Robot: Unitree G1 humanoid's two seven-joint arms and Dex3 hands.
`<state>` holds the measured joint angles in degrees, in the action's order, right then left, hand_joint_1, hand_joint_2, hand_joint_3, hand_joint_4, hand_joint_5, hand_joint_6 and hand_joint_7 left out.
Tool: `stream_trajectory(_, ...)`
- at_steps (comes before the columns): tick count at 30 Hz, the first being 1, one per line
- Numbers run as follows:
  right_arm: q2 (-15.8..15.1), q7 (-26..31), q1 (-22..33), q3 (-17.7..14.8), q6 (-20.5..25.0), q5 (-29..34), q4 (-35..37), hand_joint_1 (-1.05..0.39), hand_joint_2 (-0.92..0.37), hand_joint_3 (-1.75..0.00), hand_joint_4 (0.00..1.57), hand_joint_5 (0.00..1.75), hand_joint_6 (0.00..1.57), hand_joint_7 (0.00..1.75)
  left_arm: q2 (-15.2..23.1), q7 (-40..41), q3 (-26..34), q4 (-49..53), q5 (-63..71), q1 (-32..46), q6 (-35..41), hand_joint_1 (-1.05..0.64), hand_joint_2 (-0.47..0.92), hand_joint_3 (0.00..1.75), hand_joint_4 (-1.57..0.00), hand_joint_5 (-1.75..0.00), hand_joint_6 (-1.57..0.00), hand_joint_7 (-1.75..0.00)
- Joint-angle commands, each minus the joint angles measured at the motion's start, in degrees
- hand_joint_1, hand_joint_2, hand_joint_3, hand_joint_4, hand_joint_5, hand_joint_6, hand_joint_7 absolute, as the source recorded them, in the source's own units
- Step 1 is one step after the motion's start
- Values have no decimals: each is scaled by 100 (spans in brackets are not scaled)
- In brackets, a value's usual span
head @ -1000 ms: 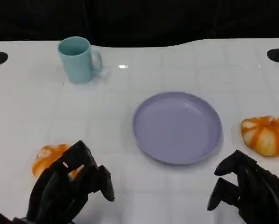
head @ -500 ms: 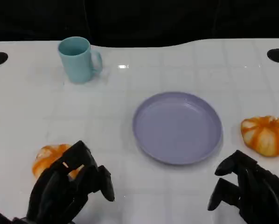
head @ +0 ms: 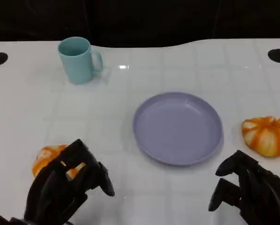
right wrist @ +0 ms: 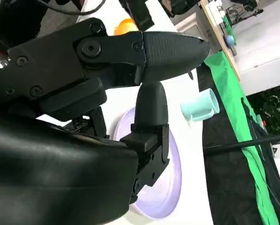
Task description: Grasp the bread from the table and place it into the plate.
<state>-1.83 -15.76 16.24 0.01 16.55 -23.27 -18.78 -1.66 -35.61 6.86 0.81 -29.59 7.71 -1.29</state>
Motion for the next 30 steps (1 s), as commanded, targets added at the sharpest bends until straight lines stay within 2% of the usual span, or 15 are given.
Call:
stream_trajectory(1,-51,22,-1,-42,35,-29,-55,-52,-92,-45,61,175,42,168,74,232,-2,-93,389,3,-493,-57,92,25,-55,-145,-68,-86)
stream_trajectory(2,-54,26,-4,-45,47,-32,-56,-52,-92,-45,61,175,42,168,84,266,-9,-99,453,-1,-558,-57,92,23,-54,-141,-69,-76)
stream_trajectory(4,-49,40,-7,-59,98,-69,-72,-52,-92,-45,62,175,42,169,119,366,-30,-132,681,-5,-763,-57,92,22,-53,-139,-70,-71)
stream_trajectory(6,-53,36,-8,-67,117,-77,-82,-52,-92,-44,61,175,41,168,238,515,-54,-209,1093,-17,-1050,-59,92,17,-53,-124,-74,-47)
stream_trajectory(10,-43,35,-5,-75,141,-83,-101,-52,-92,-44,61,175,41,168,472,801,-109,-349,1719,-7,-1408,-57,92,15,-52,-107,-75,-25)
stream_trajectory(13,-49,-10,23,-60,39,-40,-83,-52,-92,-45,61,175,41,168,844,919,-143,-499,2276,-32,-1668,-54,92,18,-48,-102,-73,-18)
stream_trajectory(16,-54,-19,42,-58,39,-39,-98,-52,-92,-46,61,175,41,168,1245,1014,-158,-778,2809,-31,-1664,-53,92,12,-43,-92,-69,-11)
stream_trajectory(19,-66,-22,51,-67,75,-58,-122,-52,-92,-46,62,175,42,168,1684,1148,-160,-1031,3488,-71,-1765,-52,92,8,-35,-71,-62,-3)
stream_trajectory(23,-87,-21,64,-53,63,-19,-142,-52,-92,-47,61,175,41,168,1981,1322,-193,-1157,3918,-99,-1884,-47,92,4,-31,-54,-56,0)
stream_trajectory(27,-82,-27,54,-86,111,-83,-128,-52,-92,-47,61,175,41,168,2422,1502,-157,-1478,4791,-150,-1917,-42,89,1,-15,-41,-35,0)
stream_trajectory(30,-100,-37,44,-99,129,-92,-128,-52,-92,-47,61,175,41,168,2604,1764,-198,-1735,5601,-149,-1846,-37,85,0,-9,-31,-29,0)
